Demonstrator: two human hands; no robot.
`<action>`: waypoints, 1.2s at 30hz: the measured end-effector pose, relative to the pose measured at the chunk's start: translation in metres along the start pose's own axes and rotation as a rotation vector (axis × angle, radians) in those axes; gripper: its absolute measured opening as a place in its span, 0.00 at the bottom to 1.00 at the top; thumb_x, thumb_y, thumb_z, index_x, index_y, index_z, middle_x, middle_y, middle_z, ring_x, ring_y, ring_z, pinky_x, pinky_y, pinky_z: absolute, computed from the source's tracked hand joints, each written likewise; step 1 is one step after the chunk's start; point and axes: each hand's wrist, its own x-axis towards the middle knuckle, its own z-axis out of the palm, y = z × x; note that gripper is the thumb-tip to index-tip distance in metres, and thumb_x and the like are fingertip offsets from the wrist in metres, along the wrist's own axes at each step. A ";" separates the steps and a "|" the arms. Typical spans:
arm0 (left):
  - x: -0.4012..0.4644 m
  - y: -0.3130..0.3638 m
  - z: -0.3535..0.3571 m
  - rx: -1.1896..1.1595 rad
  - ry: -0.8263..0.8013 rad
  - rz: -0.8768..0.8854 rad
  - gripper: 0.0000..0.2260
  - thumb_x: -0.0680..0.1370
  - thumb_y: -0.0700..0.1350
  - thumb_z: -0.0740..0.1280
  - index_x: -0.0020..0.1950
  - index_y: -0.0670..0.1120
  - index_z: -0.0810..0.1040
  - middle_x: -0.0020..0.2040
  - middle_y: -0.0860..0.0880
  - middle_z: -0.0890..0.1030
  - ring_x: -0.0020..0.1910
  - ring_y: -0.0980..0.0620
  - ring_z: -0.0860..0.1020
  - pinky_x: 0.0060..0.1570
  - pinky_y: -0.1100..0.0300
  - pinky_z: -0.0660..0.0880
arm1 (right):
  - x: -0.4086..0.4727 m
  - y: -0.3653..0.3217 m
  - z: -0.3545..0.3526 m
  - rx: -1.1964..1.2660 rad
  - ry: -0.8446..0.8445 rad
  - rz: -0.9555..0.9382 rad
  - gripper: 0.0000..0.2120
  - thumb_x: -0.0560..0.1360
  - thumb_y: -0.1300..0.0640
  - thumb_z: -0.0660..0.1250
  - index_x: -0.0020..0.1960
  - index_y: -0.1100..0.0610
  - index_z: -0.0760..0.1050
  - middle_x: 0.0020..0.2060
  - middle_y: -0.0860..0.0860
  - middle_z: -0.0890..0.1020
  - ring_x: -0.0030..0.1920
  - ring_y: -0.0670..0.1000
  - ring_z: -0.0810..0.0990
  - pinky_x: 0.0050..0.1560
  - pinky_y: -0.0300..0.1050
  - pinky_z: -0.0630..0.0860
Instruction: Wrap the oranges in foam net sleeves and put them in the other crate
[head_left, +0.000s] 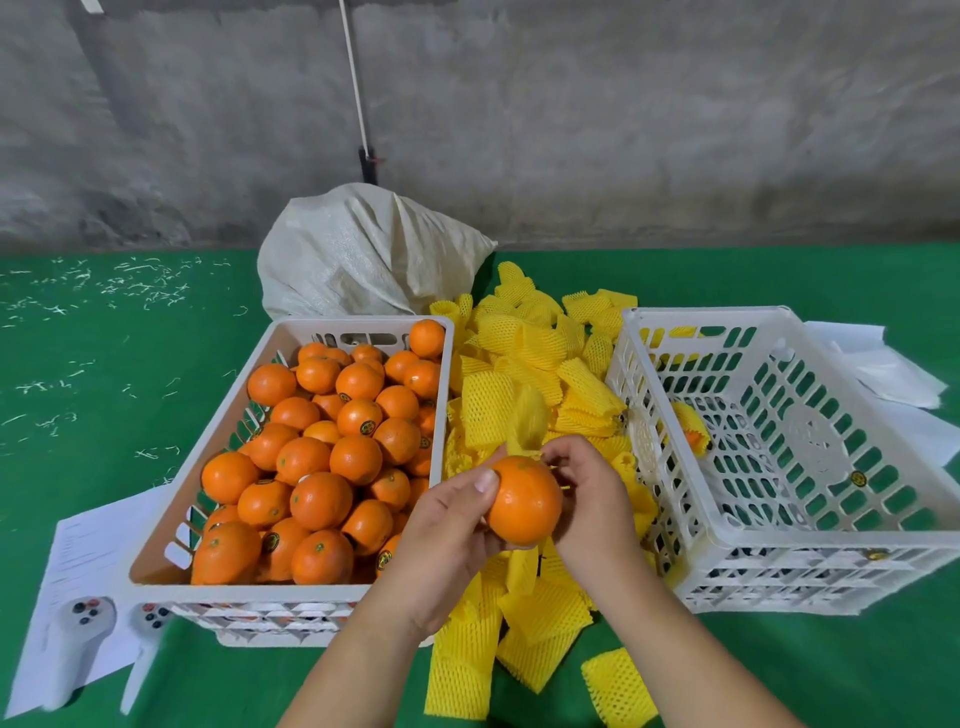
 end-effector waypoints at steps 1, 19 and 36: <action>0.001 0.000 -0.002 0.035 0.015 0.011 0.36 0.66 0.69 0.79 0.63 0.45 0.86 0.70 0.41 0.80 0.58 0.43 0.85 0.49 0.52 0.83 | 0.002 -0.002 -0.002 0.074 0.034 0.009 0.17 0.79 0.62 0.71 0.48 0.38 0.76 0.44 0.39 0.82 0.44 0.40 0.81 0.41 0.35 0.75; 0.006 -0.010 -0.014 0.566 0.367 0.407 0.19 0.76 0.61 0.72 0.67 0.63 0.78 0.62 0.57 0.81 0.59 0.57 0.81 0.54 0.61 0.79 | -0.005 -0.040 -0.019 -0.348 -0.150 -0.366 0.13 0.82 0.56 0.68 0.66 0.53 0.78 0.45 0.35 0.74 0.46 0.36 0.74 0.44 0.30 0.69; -0.002 0.002 -0.033 -0.022 -0.019 0.126 0.39 0.71 0.43 0.83 0.79 0.53 0.72 0.73 0.42 0.78 0.66 0.39 0.82 0.61 0.45 0.81 | 0.000 -0.038 -0.017 -0.205 -0.107 -0.482 0.15 0.81 0.59 0.68 0.66 0.55 0.81 0.54 0.47 0.78 0.56 0.40 0.77 0.53 0.31 0.72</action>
